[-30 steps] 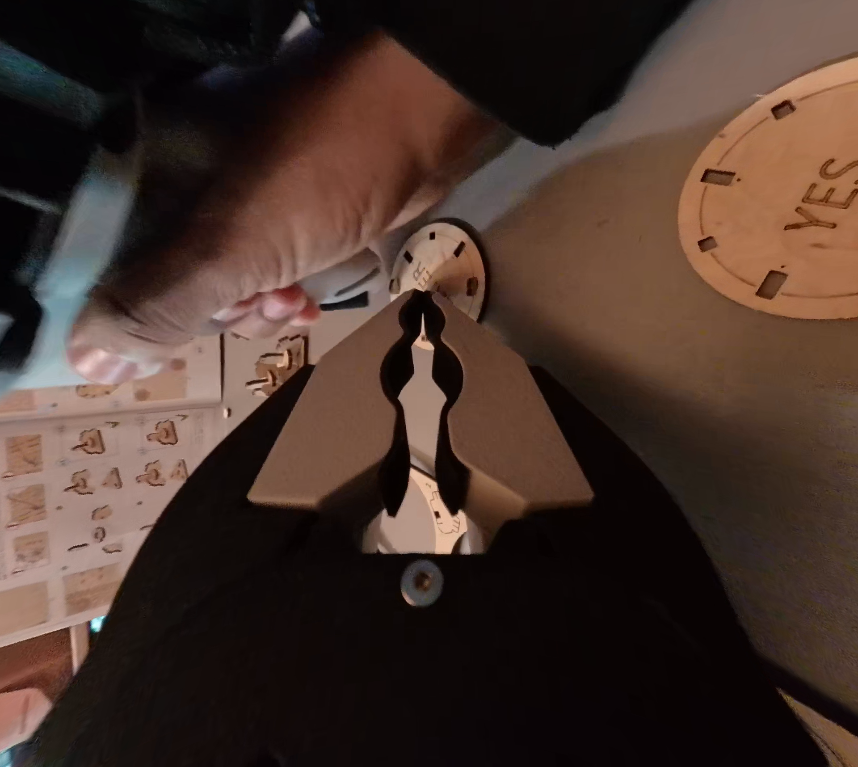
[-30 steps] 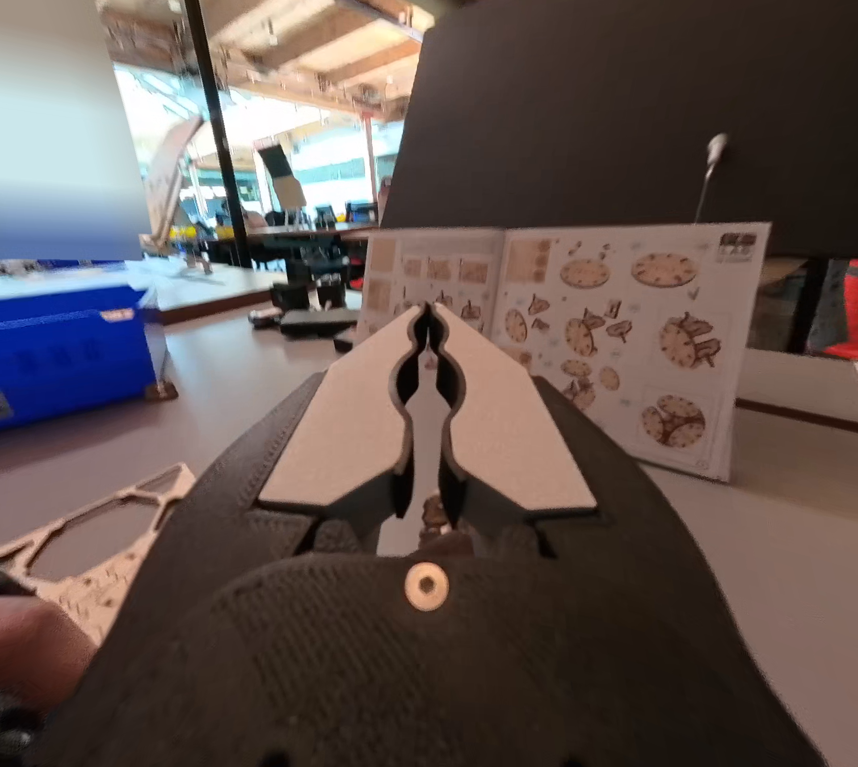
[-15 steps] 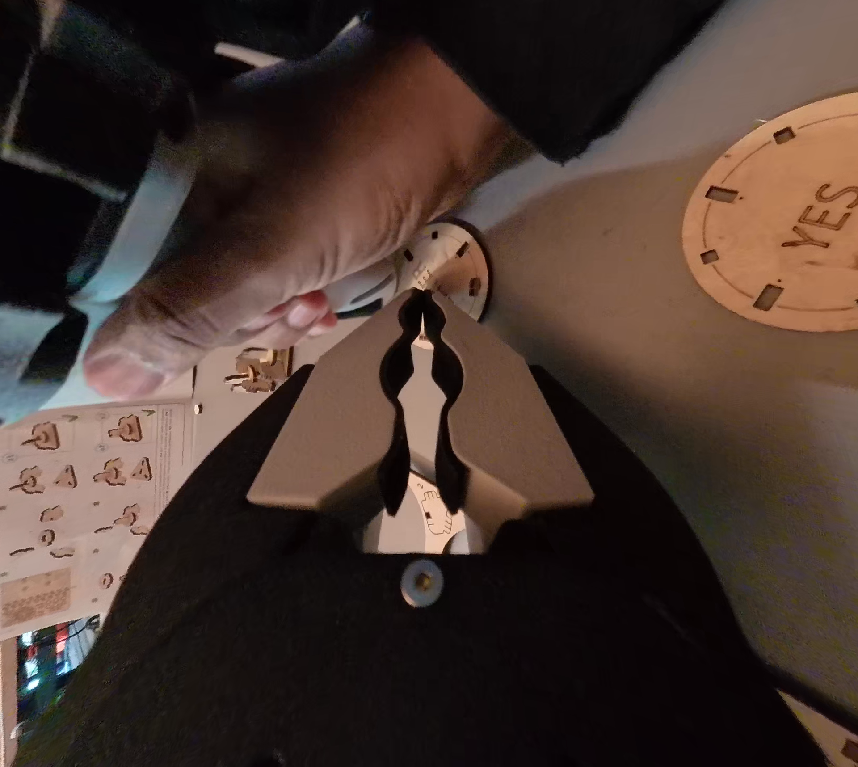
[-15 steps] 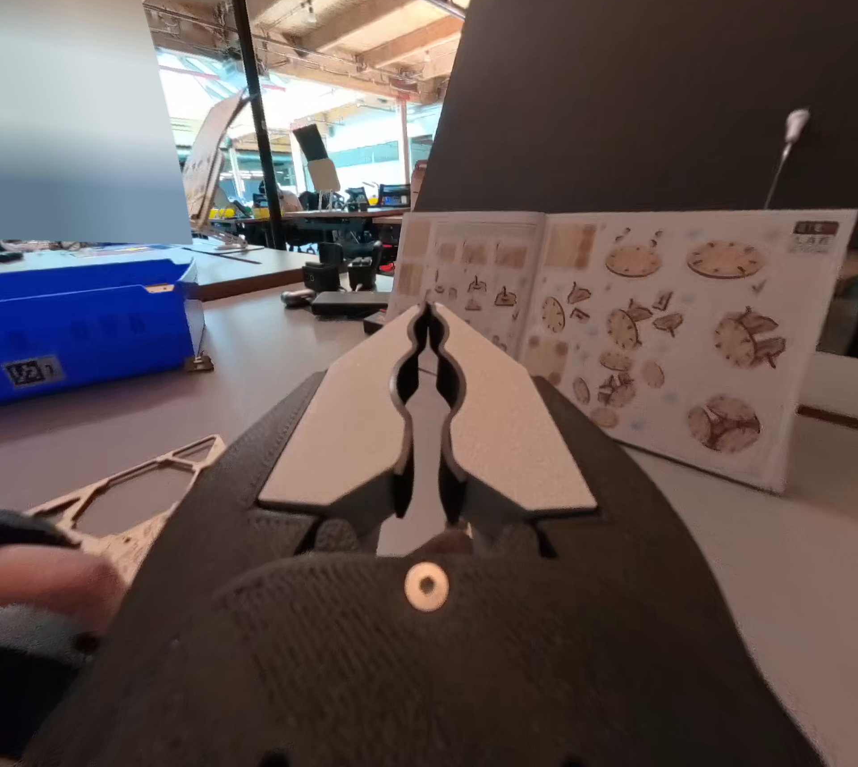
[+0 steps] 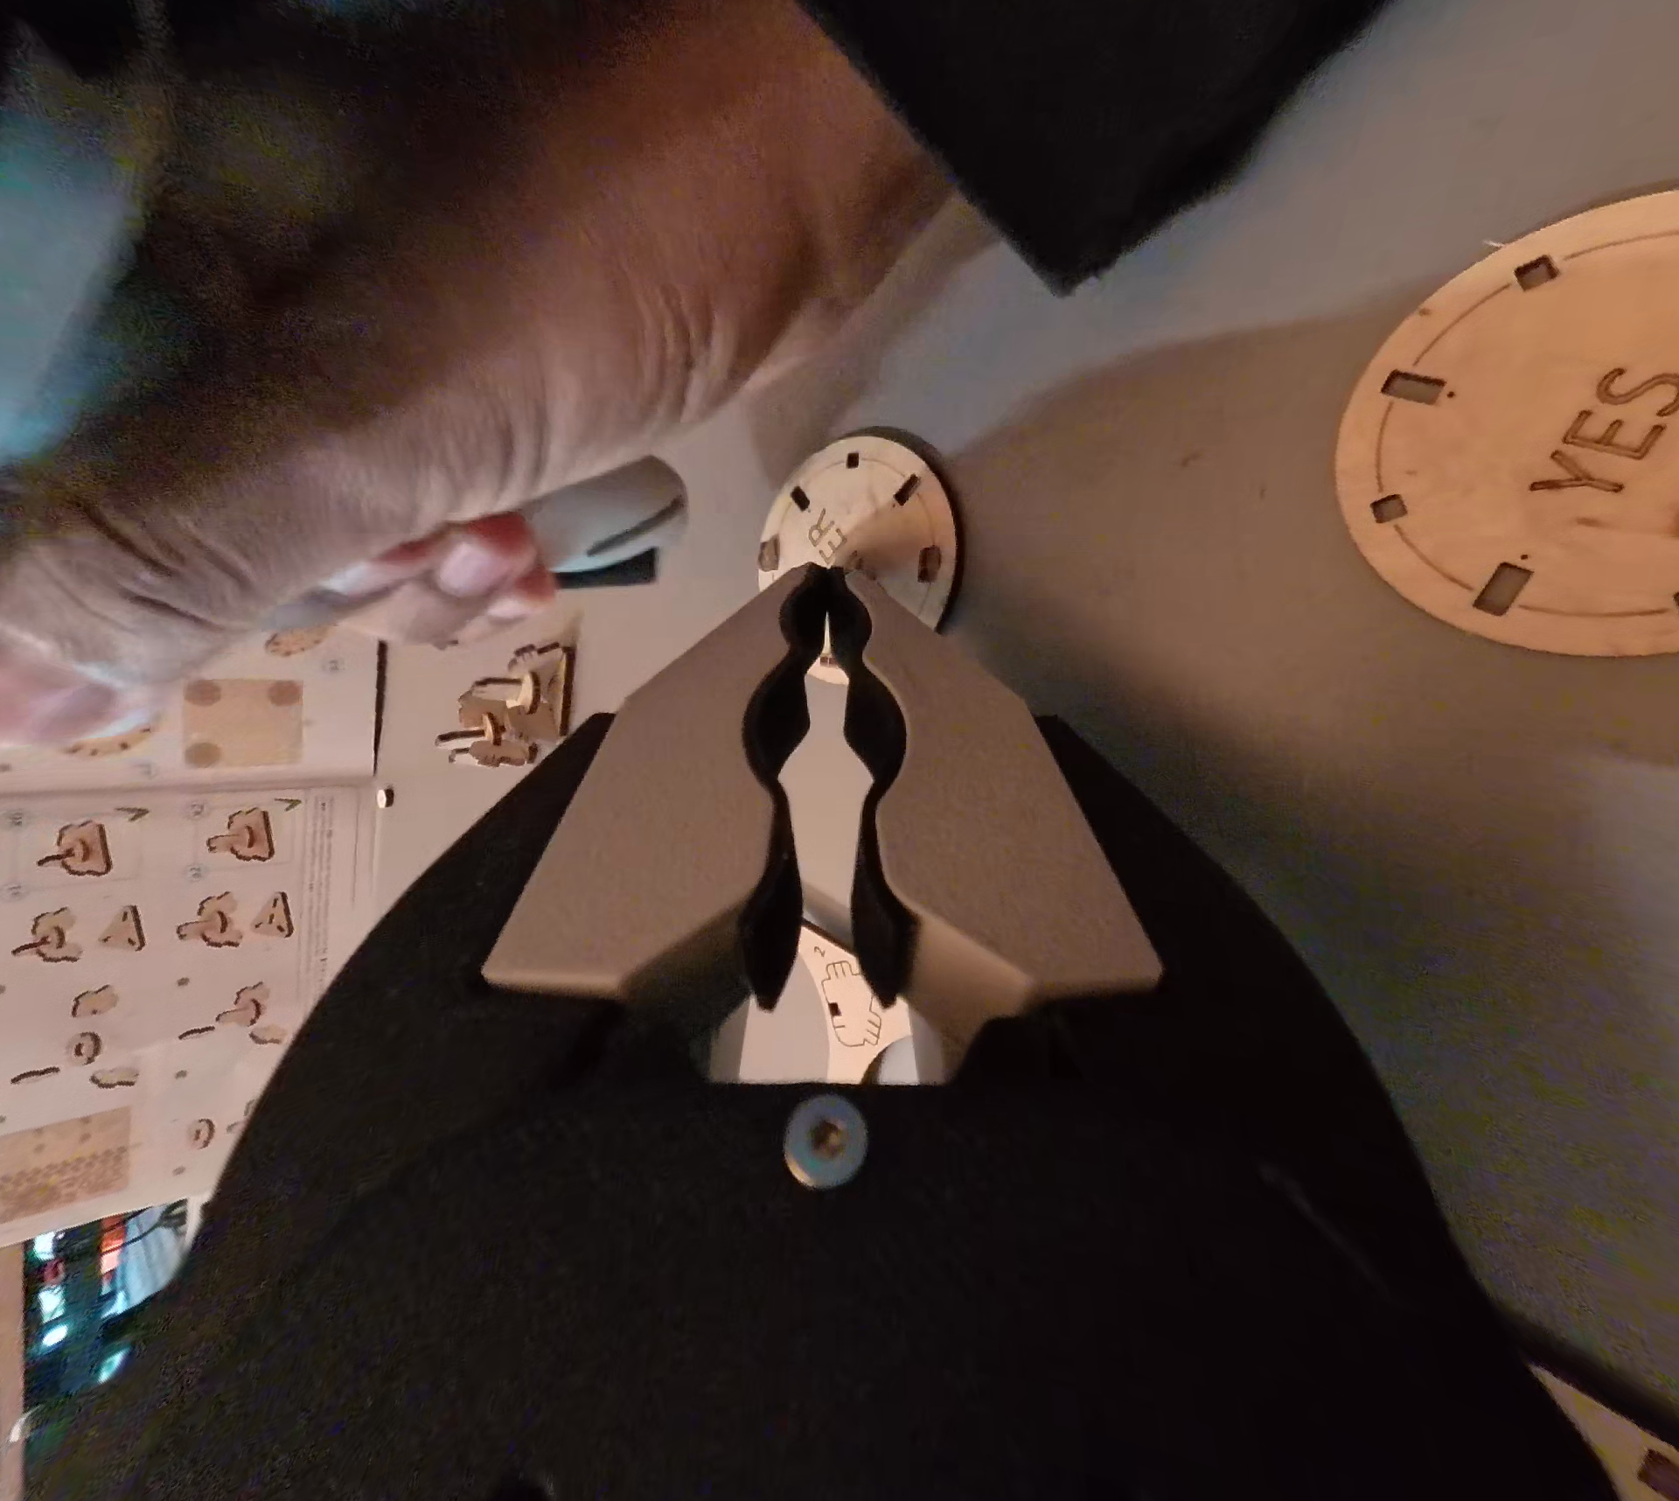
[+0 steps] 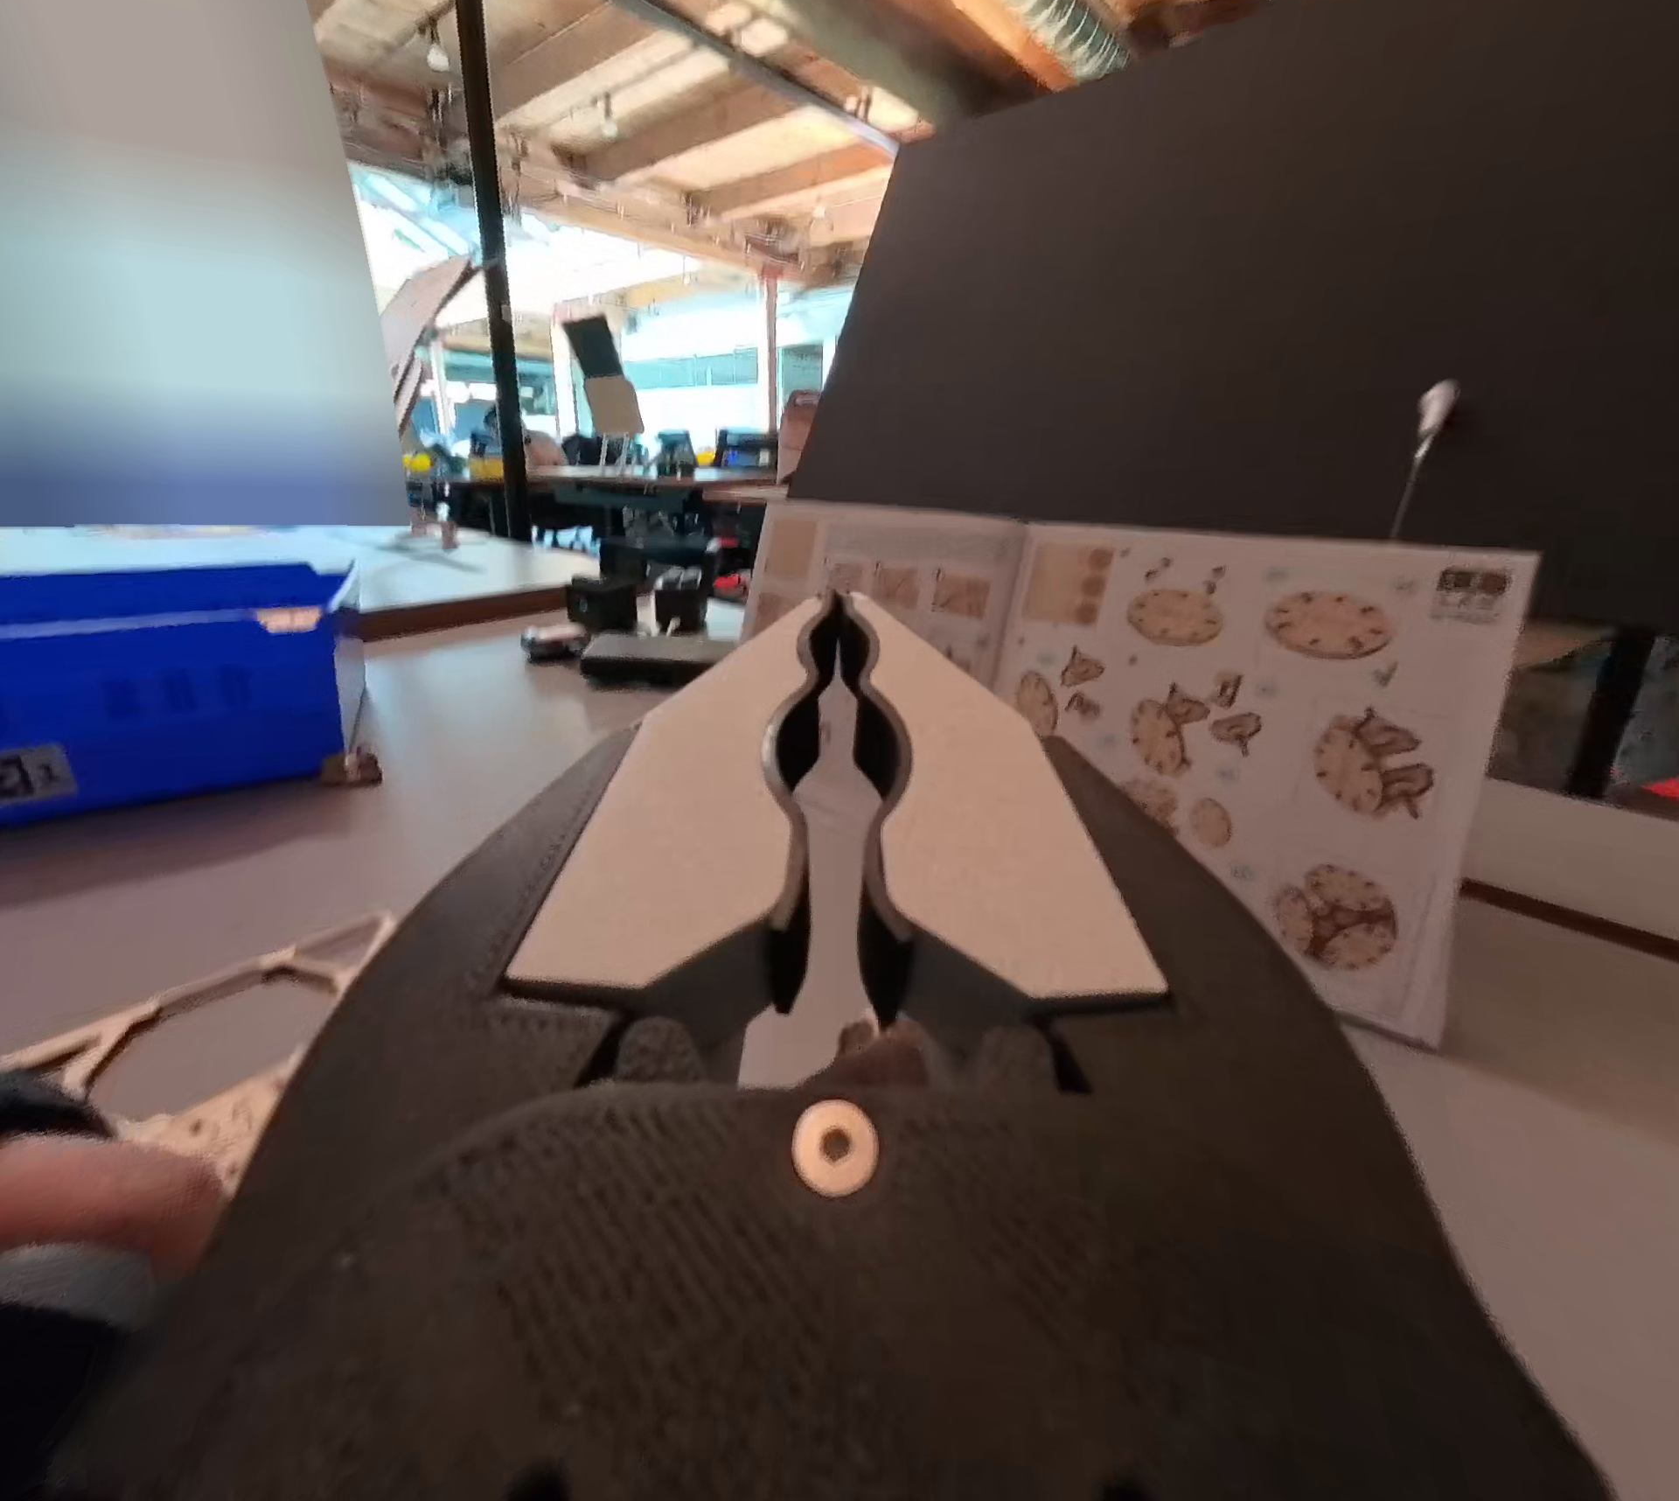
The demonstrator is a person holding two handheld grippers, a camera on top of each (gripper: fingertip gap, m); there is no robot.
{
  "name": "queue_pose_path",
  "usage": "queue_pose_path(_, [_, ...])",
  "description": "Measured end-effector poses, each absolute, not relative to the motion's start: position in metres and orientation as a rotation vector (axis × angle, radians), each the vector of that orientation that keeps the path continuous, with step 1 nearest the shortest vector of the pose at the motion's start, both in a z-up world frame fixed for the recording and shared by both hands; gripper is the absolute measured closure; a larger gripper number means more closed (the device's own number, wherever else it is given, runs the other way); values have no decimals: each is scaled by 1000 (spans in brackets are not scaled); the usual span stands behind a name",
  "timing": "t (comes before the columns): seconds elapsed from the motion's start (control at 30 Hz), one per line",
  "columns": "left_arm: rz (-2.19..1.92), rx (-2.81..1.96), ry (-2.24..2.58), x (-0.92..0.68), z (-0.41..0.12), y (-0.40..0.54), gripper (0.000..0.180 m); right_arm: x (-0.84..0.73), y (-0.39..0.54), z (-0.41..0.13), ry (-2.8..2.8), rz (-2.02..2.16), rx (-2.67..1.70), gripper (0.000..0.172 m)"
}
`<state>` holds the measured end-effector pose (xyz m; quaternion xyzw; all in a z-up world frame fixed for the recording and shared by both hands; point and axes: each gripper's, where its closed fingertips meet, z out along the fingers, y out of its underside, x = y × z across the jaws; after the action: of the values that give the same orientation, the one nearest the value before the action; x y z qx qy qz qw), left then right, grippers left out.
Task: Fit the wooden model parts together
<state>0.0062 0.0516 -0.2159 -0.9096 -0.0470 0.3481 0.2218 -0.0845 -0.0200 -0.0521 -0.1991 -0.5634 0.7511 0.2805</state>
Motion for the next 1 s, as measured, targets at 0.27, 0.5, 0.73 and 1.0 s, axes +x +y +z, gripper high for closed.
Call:
queue_pose_path(0.27, [959,-2509,-134,6,-216,52,179,-82,-22,-51,-1523,2027,-518,172])
queue_pose_path(0.5, [962,-2507,-144,6,-216,52,179,-81,-25,-53,-1544,2041,-518,172])
queue_pose_path(0.73, [955,-2504,-167,6,-216,52,179,-80,-27,-60,-1552,1950,-404,172])
queue_pose_path(1.0, [952,-2502,-180,6,-216,52,179,-69,-32,-54,-1555,2052,-395,172])
